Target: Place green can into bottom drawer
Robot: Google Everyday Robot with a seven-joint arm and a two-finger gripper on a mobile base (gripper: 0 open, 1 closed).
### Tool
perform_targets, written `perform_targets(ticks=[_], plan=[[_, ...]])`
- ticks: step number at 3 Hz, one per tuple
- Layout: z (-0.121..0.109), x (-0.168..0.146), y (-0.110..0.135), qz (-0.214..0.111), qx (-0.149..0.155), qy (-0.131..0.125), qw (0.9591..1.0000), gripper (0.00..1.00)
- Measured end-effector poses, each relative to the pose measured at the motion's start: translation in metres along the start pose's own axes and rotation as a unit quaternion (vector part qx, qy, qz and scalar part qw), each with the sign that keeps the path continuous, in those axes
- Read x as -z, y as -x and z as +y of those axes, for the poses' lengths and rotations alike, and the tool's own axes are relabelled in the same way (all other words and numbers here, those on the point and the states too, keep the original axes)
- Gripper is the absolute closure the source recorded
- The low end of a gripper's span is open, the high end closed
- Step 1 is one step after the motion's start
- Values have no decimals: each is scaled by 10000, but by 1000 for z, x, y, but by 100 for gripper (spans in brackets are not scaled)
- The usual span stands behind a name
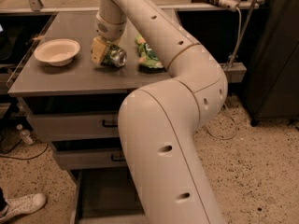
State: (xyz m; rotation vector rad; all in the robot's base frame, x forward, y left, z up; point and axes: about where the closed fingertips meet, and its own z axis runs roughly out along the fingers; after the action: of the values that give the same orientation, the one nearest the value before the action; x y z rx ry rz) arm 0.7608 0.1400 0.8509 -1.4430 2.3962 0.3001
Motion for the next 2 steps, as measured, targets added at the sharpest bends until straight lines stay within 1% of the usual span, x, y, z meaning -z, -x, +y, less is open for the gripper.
perform_targets(ticks=[2], plan=[[0,0,0,0,0,0,10000,89]])
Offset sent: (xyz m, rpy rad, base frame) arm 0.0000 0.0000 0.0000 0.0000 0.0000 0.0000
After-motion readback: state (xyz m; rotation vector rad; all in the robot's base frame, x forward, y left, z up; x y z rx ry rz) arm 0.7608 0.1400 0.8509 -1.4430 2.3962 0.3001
